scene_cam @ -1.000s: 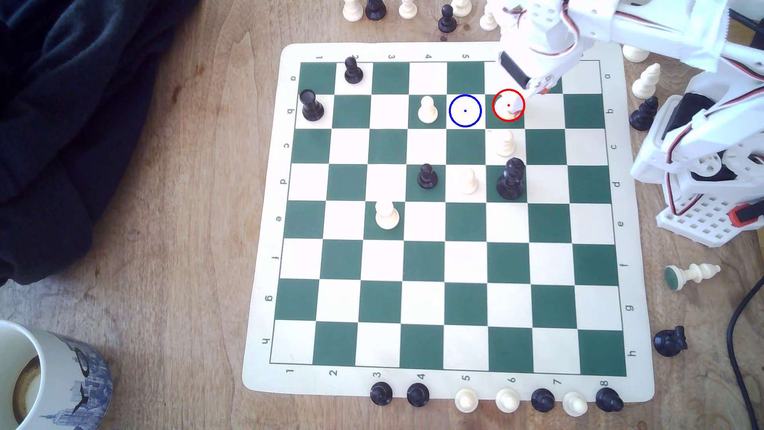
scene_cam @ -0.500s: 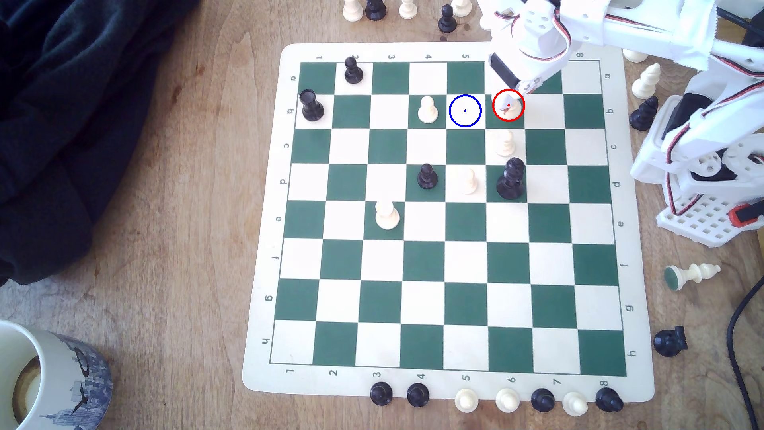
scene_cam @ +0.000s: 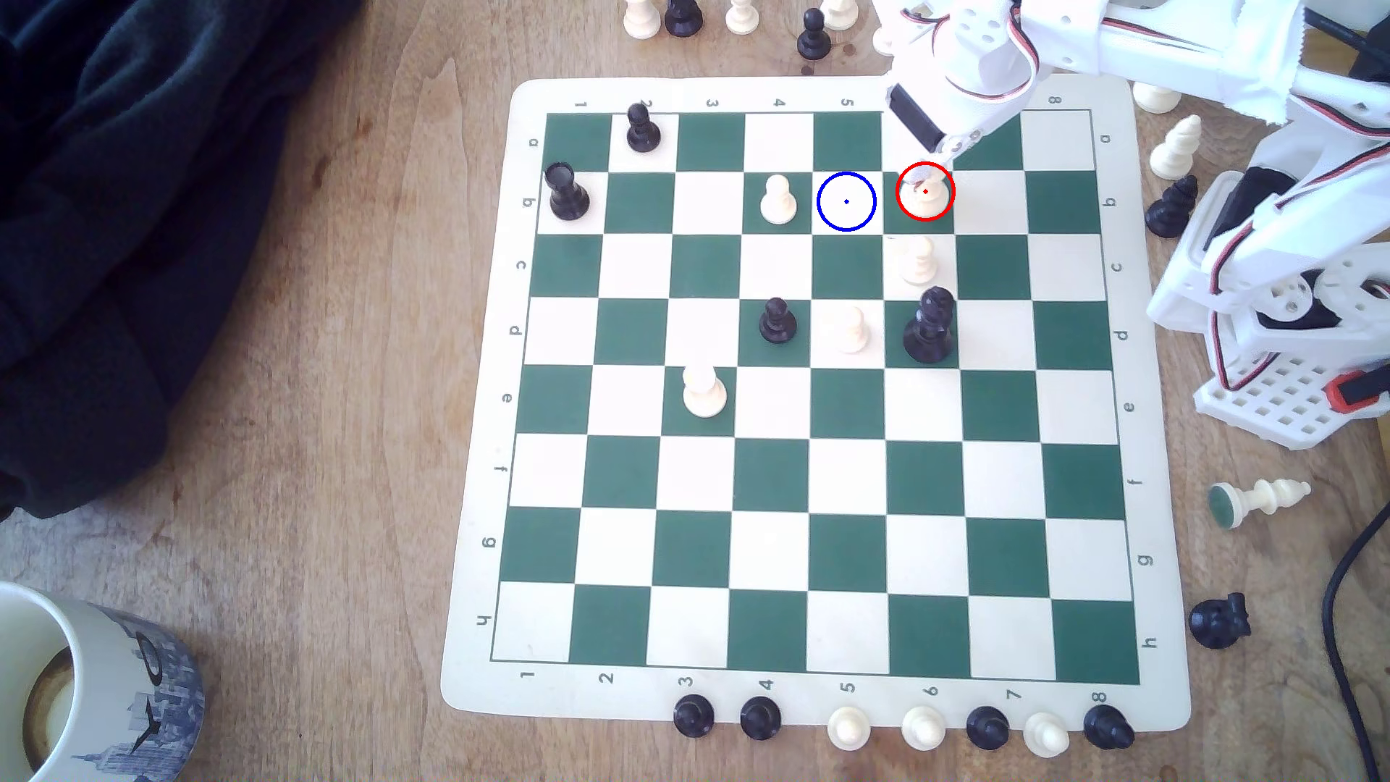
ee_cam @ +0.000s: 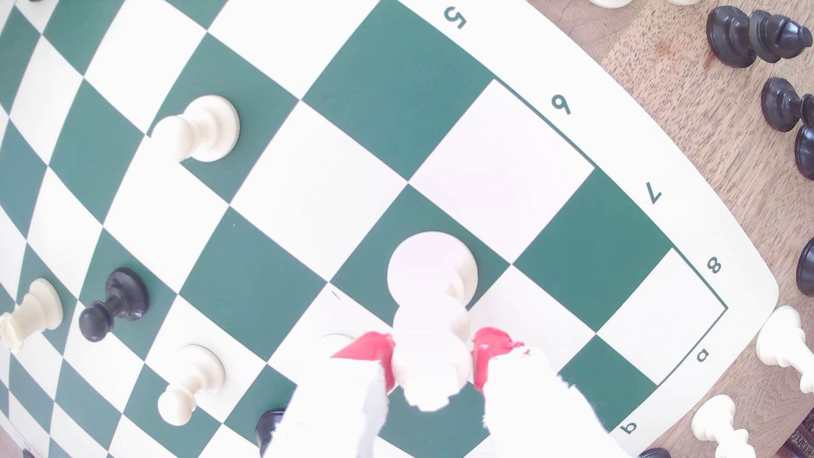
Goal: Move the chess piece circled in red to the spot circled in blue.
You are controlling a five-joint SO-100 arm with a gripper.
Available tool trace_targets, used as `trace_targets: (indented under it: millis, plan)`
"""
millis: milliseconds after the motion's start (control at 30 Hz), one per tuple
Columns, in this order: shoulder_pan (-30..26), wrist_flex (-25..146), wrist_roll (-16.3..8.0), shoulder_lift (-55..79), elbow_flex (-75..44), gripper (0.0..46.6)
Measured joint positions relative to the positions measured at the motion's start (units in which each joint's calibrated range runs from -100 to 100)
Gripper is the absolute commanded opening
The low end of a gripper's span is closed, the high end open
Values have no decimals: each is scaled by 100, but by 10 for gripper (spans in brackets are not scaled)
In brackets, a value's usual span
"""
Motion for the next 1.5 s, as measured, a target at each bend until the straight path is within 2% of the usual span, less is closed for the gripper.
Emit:
trace_targets:
  millis: [133,467,700,1067,1267,1500]
  plan:
    - [0,-48,0,0,0,83]
    - [0,-96,0,0,0,16]
    - [0,255,0,-201,-45,13]
    - [-369,1355,20,101,-2033,2]
    - [-516,1363,24,721,-2612,2]
    - [-516,1044,5,1290,-2711,2]
